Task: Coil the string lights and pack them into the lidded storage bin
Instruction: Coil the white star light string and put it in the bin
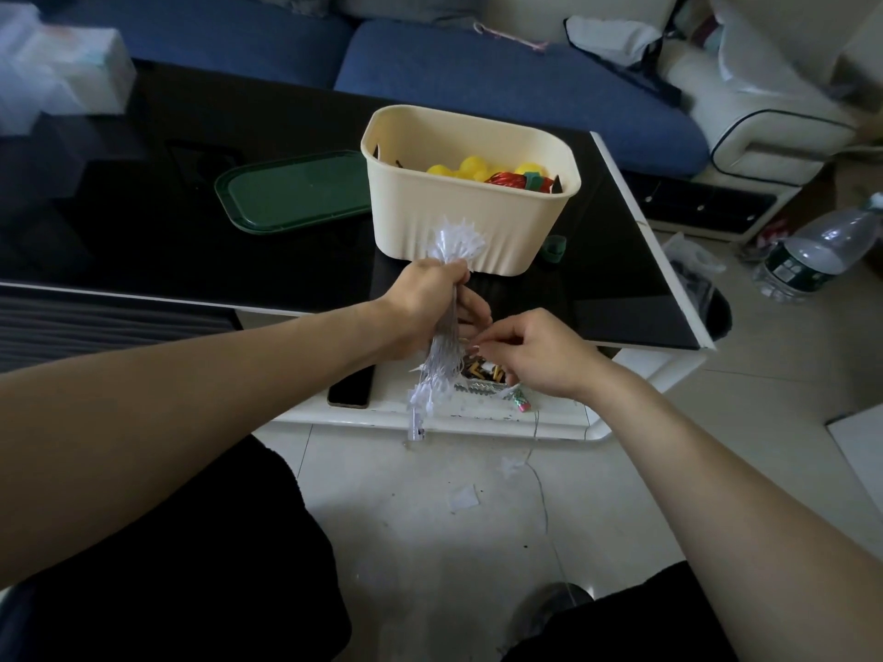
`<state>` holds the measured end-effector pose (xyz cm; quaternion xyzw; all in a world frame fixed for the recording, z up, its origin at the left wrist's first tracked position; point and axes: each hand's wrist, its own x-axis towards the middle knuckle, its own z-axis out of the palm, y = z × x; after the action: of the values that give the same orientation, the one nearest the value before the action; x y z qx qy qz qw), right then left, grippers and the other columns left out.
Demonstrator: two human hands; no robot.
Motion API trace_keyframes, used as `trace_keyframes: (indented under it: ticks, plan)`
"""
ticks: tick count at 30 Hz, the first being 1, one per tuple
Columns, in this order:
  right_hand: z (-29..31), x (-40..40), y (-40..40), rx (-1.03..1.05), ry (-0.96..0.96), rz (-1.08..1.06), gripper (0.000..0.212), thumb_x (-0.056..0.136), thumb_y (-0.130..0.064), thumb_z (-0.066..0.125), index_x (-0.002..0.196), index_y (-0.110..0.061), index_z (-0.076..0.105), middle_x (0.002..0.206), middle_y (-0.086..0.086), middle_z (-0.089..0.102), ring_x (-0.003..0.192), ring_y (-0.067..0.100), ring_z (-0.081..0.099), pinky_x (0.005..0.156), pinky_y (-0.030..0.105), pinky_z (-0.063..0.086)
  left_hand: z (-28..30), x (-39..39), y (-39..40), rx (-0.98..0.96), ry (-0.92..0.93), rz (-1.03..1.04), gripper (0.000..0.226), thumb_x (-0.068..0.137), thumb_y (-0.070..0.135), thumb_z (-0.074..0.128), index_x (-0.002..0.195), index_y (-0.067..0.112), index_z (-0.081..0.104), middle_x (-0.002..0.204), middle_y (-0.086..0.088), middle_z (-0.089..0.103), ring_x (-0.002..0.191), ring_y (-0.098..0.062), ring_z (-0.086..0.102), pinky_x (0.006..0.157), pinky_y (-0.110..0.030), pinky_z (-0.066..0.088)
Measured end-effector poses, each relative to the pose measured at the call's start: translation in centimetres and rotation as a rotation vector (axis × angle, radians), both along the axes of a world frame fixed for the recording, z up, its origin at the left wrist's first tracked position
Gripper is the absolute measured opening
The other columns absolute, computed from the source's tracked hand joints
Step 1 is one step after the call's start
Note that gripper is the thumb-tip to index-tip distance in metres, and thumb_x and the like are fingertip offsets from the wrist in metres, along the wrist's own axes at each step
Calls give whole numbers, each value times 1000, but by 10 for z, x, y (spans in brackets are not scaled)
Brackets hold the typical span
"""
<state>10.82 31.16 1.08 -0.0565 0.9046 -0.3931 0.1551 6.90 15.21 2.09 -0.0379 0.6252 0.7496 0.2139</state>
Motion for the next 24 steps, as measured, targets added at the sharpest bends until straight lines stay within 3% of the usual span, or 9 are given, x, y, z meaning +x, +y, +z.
trace_keyframes:
  ticks: [4,6,10,13,15,20,24]
  plan:
    - [-6,-1,0,-53,128,-42,16,89,-10,74,93,-24,80,90,-6,77,78,4,70,75,33,58,-2,0,2,-42,-8,-19,27,103,12,36,80,4,46,76,-23,68,72,-35,64,74,-47,55]
    - [-6,-1,-2,-101,180,-77,12,81,-9,82,83,-19,76,83,-3,76,72,5,70,70,31,57,-3,1,3,-61,-6,-33,29,103,11,37,77,4,47,77,-23,68,69,-33,65,66,-40,53]
    - [-5,-3,-3,-34,225,-148,32,70,-18,92,71,-18,60,69,6,68,64,18,68,62,32,55,-3,4,5,-95,-7,-72,30,103,12,39,75,5,47,70,-19,66,54,-27,62,54,-34,50]
    - [-3,-1,-6,-38,288,-151,36,68,-17,93,68,-17,57,61,-4,60,50,-1,56,52,17,45,-2,3,5,-124,8,-74,29,103,13,40,76,6,47,74,-21,63,56,-28,58,57,-36,50]
    - [-1,1,-8,-56,350,-153,37,67,-18,93,67,-15,57,60,-8,57,48,-4,52,49,11,40,-2,3,4,-125,-1,-67,28,102,12,41,76,6,48,76,-21,64,60,-30,57,59,-40,52]
    - [-4,-4,-14,82,453,-178,46,66,-37,93,70,-13,54,78,-3,53,64,8,51,53,20,36,-4,3,5,-153,-1,-29,25,100,10,43,76,4,48,67,-17,67,59,-31,58,63,-38,51]
    - [-3,-4,-12,61,321,-238,51,68,-55,86,76,-16,54,77,-4,56,62,10,50,50,16,36,1,3,0,-115,-14,11,26,101,10,40,78,3,49,70,-18,62,53,-28,56,58,-35,49]
